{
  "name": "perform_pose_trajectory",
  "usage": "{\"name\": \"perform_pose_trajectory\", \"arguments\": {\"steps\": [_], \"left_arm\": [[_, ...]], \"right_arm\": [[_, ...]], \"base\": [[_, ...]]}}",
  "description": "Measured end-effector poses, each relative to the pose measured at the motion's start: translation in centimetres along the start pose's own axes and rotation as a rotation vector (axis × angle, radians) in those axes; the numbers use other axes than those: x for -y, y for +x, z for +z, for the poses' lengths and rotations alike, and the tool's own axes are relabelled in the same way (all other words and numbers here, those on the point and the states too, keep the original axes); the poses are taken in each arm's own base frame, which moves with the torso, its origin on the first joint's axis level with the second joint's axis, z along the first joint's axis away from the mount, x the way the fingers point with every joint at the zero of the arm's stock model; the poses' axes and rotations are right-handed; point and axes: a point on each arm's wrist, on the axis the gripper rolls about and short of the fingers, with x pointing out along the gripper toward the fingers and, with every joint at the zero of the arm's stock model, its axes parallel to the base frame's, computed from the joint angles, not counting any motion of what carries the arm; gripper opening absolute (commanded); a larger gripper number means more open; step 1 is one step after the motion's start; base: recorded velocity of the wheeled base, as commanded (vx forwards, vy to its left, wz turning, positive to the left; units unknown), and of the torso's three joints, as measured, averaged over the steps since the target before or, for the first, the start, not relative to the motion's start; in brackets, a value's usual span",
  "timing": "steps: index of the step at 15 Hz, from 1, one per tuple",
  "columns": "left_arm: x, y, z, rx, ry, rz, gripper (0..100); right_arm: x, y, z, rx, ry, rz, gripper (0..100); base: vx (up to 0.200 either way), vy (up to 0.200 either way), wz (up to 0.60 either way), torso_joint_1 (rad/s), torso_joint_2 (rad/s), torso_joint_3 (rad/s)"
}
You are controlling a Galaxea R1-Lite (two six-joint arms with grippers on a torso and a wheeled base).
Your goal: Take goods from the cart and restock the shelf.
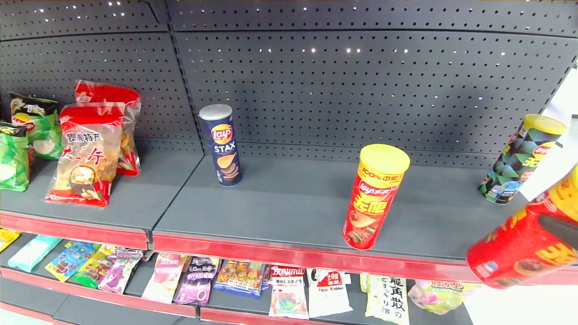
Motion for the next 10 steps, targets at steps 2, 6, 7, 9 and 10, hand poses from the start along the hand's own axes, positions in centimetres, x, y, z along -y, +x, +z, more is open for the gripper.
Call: {"name": "perform_pose_trajectory", "arguments": {"steps": [2, 6, 7, 9, 10], "left_arm": [[0.2, -0.4, -0.3, 0.022, -0.046, 0.067, 100], [0.6, -0.3, -1.8, 0.134, -0.066, 0.029, 100], [0.6, -0.3, -2.0, 0.14, -0.068, 0.036, 100], [0.6, -0.2, -2.2, 0.156, -0.081, 0.044, 100], [0.6, -0.1, -1.8, 0.226, -0.093, 0.044, 100]], "right_arm": [[0.4, 2.1, 1.0, -0.018, 0.008, 0.013, 0], [1.0, 5.5, 2.0, -0.078, 0.086, 0.017, 0], [1.1, 6.0, 2.0, -0.093, 0.089, 0.018, 0], [1.1, 6.5, 1.8, -0.107, 0.091, 0.022, 0], [1.1, 6.6, 1.8, -0.112, 0.092, 0.022, 0]], "base": [[0.0, 0.0, 0.0, 0.0, 0.0, 0.0], [0.0, 0.0, 0.0, 0.0, 0.0, 0.0], [0.0, 0.0, 0.0, 0.0, 0.0, 0.0], [0.0, 0.0, 0.0, 0.0, 0.0, 0.0], [0.0, 0.0, 0.0, 0.0, 0.0, 0.0]]}}
